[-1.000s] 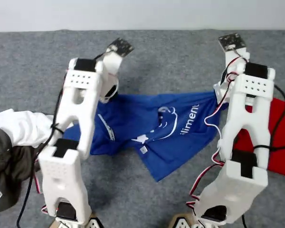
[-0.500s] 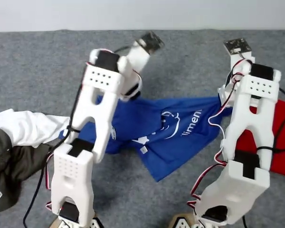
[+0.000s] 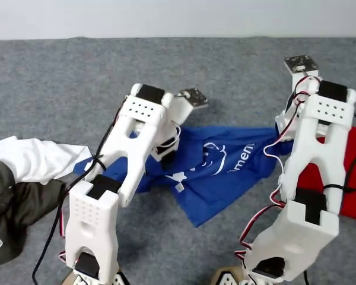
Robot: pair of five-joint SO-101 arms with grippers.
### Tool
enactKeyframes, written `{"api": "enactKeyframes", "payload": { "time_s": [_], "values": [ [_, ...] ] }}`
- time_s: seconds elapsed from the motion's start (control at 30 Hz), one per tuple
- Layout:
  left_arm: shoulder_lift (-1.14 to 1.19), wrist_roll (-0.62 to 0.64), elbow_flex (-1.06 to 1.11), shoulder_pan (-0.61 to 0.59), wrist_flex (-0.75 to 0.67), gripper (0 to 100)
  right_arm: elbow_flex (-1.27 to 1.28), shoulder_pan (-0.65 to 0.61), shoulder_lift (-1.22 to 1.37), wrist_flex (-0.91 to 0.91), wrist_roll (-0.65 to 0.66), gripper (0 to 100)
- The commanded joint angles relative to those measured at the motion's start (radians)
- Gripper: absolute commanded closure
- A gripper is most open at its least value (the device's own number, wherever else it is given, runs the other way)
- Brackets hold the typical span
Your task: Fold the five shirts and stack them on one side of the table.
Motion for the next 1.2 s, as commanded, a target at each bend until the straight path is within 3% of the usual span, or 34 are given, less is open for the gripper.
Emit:
{"api": "enactKeyframes", "payload": {
  "time_s": [0.0, 0.3, 0.63, 0.97, 1.17],
  "values": [
    [-0.057, -0.044, 0.031, 0.006, -0.026, 80, -0.064, -0.022, -0.013, 0.039, -0.009, 98.9],
    [-0.029, -0.049, 0.062, -0.026, -0.147, 80, -0.064, -0.031, -0.013, 0.041, -0.012, 98.9],
    [0.083, -0.044, 0.013, -0.029, -0.12, 80, -0.066, -0.03, -0.013, 0.068, -0.012, 98.9],
    [0.032, -0.049, -0.013, -0.025, -0.117, 98, -0.066, -0.03, -0.027, 0.081, -0.012, 98.9],
    [0.031, -0.044, -0.15, -0.025, -0.008, 99, -0.066, -0.033, -0.099, 0.084, -0.009, 98.9]
  ]
}}
